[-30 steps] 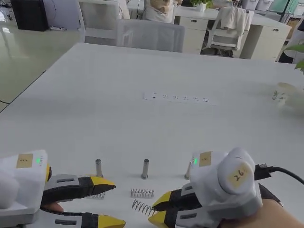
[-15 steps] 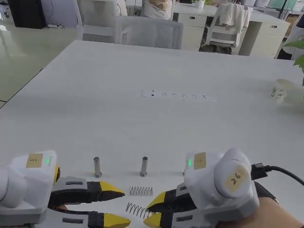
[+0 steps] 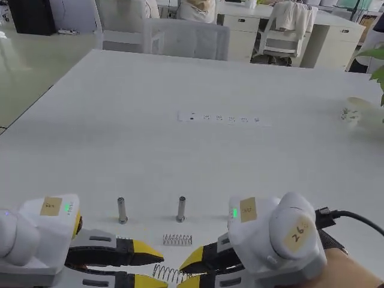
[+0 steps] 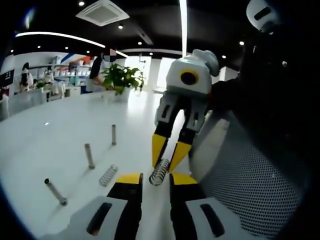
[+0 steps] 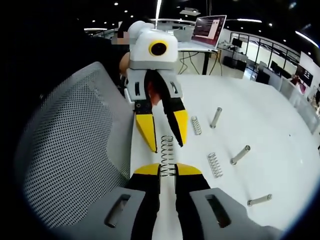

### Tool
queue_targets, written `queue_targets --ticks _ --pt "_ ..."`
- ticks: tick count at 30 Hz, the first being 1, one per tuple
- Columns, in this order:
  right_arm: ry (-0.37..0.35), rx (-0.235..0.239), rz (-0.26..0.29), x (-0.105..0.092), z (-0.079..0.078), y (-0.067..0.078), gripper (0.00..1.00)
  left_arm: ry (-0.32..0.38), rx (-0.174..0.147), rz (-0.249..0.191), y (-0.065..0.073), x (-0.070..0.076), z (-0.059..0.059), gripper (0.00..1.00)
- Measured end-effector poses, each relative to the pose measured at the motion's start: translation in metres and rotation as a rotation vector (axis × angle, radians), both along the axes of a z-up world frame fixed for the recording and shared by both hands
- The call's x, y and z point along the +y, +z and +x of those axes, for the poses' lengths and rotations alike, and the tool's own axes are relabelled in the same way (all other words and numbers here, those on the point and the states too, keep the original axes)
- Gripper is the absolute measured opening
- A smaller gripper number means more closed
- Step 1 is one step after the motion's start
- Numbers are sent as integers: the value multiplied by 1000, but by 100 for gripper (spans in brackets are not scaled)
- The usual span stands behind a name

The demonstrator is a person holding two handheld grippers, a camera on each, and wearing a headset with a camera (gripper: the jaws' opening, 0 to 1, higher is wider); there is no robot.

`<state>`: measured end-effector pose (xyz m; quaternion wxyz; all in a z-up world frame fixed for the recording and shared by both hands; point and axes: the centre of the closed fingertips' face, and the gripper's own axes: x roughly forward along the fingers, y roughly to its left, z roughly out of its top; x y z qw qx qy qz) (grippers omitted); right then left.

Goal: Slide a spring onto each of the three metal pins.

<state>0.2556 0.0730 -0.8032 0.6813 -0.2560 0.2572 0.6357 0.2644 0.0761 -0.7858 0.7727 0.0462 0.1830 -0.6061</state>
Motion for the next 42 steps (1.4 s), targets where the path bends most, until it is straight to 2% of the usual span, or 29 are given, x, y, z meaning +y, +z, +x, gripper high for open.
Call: queue_targets --ticks 6,13,20,26,34,42 --pt "22 -16 -11 1 -2 0 8 -27 1 2 0 -2 -4 6" --pt "50 -37 -34 0 -3 -1 8 -44 -10 15 -3 -2 -7 4" --pt "67 -33 -42 0 -4 3 8 -57 -26 28 -4 -2 -8 4" --pt "61 -11 -17 0 -4 12 8 -62 -34 37 -5 -1 -8 3" --pt "41 40 45 2 -4 26 8 -68 -52 42 -4 0 -7 3" --pt "31 56 87 8 -4 37 8 -68 -60 49 -4 0 -7 3"
